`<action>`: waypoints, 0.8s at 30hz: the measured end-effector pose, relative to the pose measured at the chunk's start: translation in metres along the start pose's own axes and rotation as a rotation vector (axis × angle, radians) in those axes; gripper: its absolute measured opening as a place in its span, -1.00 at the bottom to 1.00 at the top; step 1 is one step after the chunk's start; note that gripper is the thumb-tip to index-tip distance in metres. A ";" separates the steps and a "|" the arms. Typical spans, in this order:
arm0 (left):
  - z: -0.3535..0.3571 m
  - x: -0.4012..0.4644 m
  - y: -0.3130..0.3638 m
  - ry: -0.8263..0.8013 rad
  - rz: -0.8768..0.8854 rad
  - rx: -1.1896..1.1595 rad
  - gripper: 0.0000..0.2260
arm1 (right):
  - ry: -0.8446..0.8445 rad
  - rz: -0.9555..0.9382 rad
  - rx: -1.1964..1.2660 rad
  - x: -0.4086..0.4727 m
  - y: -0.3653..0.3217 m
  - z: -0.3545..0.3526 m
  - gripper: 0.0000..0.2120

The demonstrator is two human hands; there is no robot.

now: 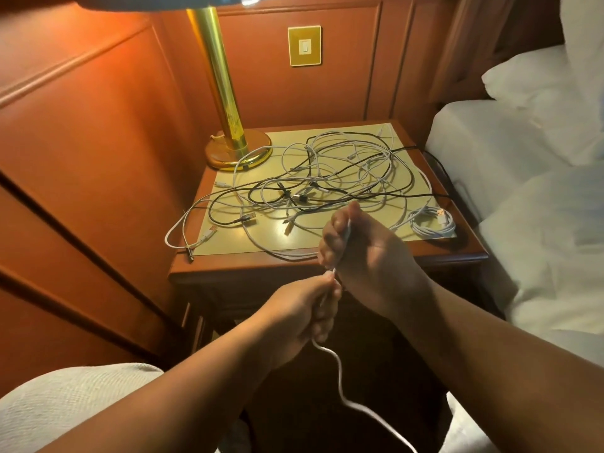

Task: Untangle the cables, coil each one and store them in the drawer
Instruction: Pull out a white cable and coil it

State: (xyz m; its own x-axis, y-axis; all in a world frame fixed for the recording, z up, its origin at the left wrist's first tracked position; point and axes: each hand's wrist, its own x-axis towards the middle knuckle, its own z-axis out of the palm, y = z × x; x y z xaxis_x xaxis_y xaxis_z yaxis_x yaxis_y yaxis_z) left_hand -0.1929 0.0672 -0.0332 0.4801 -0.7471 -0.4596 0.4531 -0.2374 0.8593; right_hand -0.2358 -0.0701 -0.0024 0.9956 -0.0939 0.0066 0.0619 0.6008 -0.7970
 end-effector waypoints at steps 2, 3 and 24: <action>0.004 0.000 0.002 0.028 0.046 0.095 -0.75 | 0.008 -0.179 -0.529 0.002 0.009 -0.003 -0.58; 0.003 -0.001 0.004 0.046 0.070 0.169 -0.75 | -0.007 -0.284 -0.887 0.002 0.015 -0.004 -0.58; -0.039 -0.007 0.027 0.184 0.426 0.939 -0.86 | -0.031 0.624 -0.978 -0.001 0.011 0.002 -0.42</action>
State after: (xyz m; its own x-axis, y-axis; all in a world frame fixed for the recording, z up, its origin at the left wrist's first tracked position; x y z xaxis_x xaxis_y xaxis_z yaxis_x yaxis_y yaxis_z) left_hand -0.1550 0.0898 -0.0157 0.6059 -0.7947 -0.0373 -0.5080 -0.4226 0.7506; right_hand -0.2356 -0.0624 -0.0098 0.8362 0.0305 -0.5476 -0.5076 -0.3352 -0.7937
